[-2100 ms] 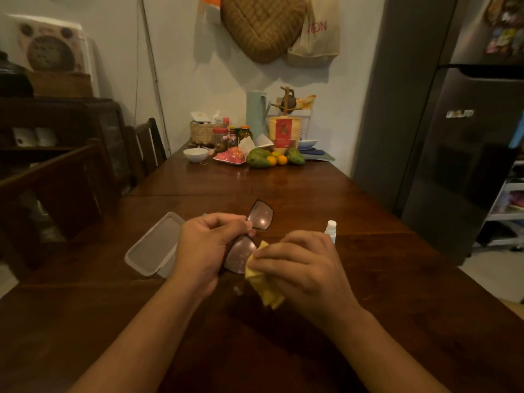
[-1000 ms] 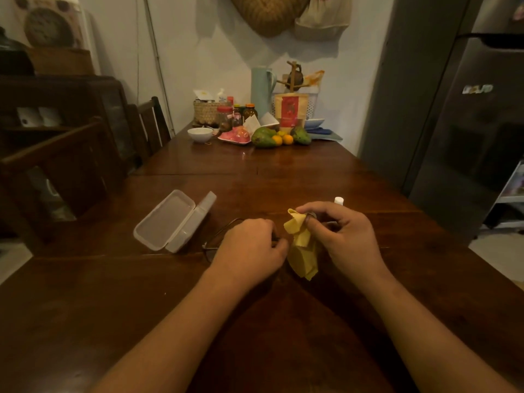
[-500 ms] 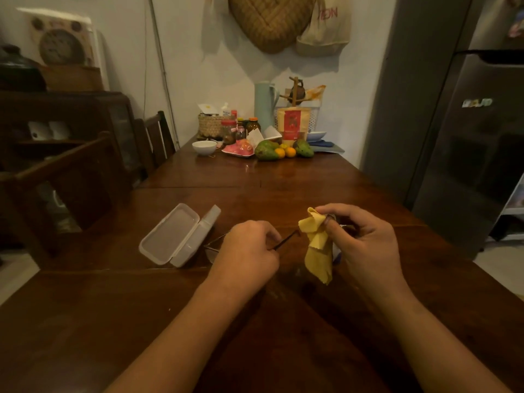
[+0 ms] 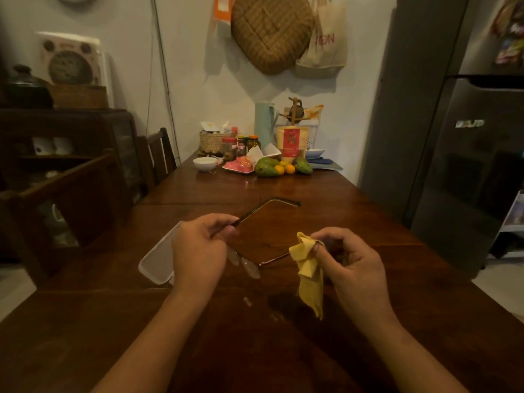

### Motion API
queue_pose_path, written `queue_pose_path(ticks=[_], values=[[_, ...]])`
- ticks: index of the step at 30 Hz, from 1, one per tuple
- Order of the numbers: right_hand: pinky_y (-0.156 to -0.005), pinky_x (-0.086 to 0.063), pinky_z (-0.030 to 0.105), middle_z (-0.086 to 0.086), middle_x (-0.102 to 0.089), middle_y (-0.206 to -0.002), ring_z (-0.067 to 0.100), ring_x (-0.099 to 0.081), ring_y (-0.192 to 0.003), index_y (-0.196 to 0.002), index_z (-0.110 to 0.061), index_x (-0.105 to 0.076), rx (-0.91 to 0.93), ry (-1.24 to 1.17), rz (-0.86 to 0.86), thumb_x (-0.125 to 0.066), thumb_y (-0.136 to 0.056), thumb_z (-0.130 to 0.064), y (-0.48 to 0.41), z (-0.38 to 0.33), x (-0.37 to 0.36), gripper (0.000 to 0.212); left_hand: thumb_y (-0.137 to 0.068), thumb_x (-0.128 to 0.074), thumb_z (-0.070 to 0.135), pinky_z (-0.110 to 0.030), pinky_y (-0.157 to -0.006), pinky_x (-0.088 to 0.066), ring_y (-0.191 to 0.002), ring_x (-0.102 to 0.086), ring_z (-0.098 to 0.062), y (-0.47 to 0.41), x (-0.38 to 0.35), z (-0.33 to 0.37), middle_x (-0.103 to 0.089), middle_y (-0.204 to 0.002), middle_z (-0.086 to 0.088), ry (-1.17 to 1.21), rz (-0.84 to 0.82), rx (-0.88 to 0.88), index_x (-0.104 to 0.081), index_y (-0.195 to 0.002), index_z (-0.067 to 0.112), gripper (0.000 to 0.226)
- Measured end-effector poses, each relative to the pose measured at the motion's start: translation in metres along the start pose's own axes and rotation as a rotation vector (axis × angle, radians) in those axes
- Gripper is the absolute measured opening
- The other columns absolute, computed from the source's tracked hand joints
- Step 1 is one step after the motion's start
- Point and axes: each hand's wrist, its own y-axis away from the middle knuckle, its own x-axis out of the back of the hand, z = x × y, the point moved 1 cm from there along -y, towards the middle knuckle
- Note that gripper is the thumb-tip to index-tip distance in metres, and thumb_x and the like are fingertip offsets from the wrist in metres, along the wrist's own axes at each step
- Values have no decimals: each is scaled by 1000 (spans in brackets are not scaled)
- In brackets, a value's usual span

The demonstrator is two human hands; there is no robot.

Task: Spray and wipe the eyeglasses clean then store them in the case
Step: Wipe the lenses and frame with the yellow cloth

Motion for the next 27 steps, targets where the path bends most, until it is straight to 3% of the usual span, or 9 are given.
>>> queue_pose_path(ticks=[4, 8, 14, 18, 22, 27], values=[[-72, -58, 27, -19, -69, -95, 5, -66, -89, -96, -35, -71, 5, -18, -2, -69, -89, -11, 1, 0, -8, 25, -85, -66, 0, -17, -71, -55, -79, -71, -2, 1, -3, -4, -75, -80, 5, 216, 6, 101, -69, -84, 30, 30], [-78, -53, 16, -16, -68, -99, 2, -64, -97, -96, -31, -73, 114, 45, 63, -72, -85, -5, 1, -2, -16, 28, -86, -61, -2, -29, -77, -58, -82, -73, -10, 5, -10, -2, -76, -85, -5, 385, -41, 171, -72, -91, 17, 23], [-81, -52, 20, -22, -64, -104, 4, -59, -103, -104, -30, -73, 238, 238, 28, -70, -86, -21, 3, 3, -29, 20, -85, -60, -3, -26, -66, -60, -77, -73, -13, 18, -25, 14, -76, -75, -3, 566, -113, 187, -71, -85, 14, 21], [-85, -44, 14, -24, -60, -110, -1, -53, -107, -114, -30, -71, 357, 373, -94, -58, -91, -30, 9, 2, -32, 26, -86, -57, -6, -27, -65, -59, -67, -69, -11, 24, -27, 22, -73, -68, -2, 628, -96, 183, -70, -83, 10, 21], [-85, -39, 27, -25, -64, -119, 0, -47, -111, -122, -37, -67, 457, 550, -161, -56, -93, -39, 10, 3, -23, 31, -86, -56, -7, -28, -66, -58, -67, -69, -11, 20, -22, 21, -72, -69, -2, 670, -72, 206, -70, -85, 7, 20], [-83, -35, 33, -26, -61, -127, 4, -43, -118, -130, -41, -60, 443, 696, -89, -53, -93, -47, 8, 2, -25, 38, -85, -55, -8, -26, -68, -59, -68, -68, -12, 21, -22, 23, -72, -68, -2, 719, -81, 209, -70, -85, 7, 21]])
